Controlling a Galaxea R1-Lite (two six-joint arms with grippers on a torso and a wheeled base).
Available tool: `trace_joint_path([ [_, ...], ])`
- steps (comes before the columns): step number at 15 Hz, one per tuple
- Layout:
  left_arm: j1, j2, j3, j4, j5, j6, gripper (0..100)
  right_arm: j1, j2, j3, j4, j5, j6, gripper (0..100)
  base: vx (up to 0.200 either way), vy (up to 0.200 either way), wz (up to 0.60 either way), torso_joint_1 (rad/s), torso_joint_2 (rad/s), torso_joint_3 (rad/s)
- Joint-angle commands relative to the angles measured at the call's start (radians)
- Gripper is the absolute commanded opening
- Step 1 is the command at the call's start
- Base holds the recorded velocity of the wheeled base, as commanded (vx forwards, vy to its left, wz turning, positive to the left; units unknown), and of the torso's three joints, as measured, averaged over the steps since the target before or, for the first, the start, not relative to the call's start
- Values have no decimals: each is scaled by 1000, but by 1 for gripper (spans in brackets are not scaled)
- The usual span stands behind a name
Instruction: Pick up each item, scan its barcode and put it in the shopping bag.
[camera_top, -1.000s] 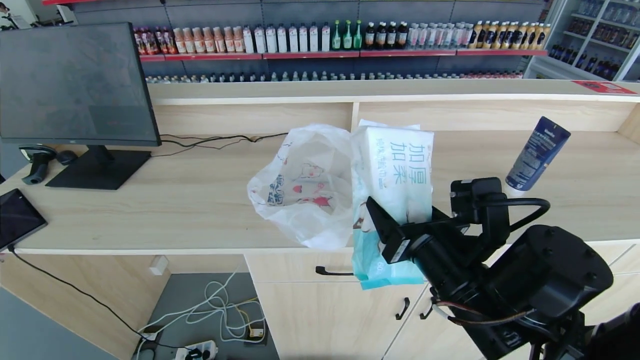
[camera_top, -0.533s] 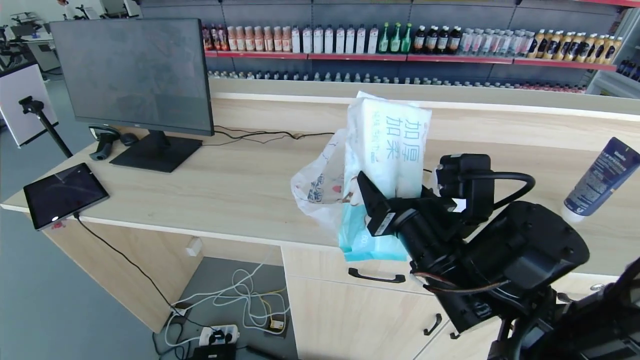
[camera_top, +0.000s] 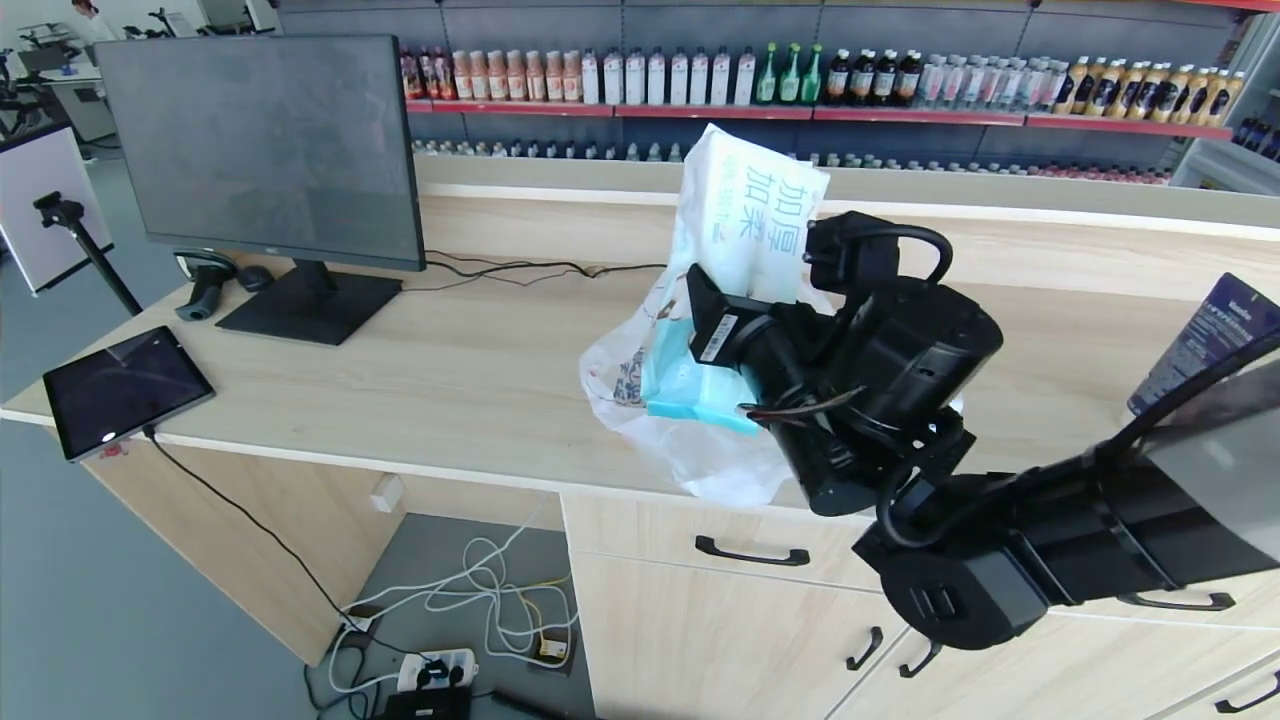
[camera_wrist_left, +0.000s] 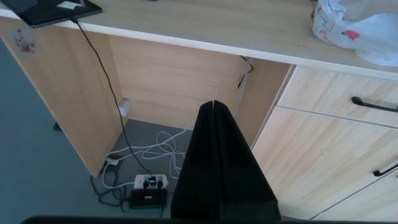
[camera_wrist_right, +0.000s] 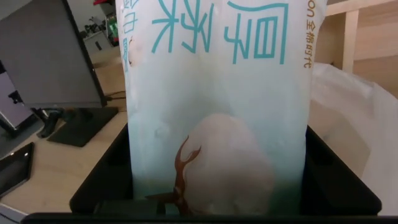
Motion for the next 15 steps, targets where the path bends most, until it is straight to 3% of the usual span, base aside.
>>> trace_joint_path([
  [1, 0, 0, 0, 0, 0, -2, 0, -55, 117, -92, 4, 0, 30, 0, 0, 0, 0, 0, 0, 0],
  [3, 0, 0, 0, 0, 0, -2, 0, -109, 165, -130, 27, 0, 50, 0, 0, 0, 0, 0, 0, 0],
  [8, 0, 0, 0, 0, 0, -2, 0, -169, 200, -291, 250, -1, 81, 0, 0, 0, 0, 0, 0, 0],
  [15, 0, 0, 0, 0, 0, 0, 0, -160, 223, -243, 285, 2, 81, 0, 0, 0, 0, 0, 0, 0],
])
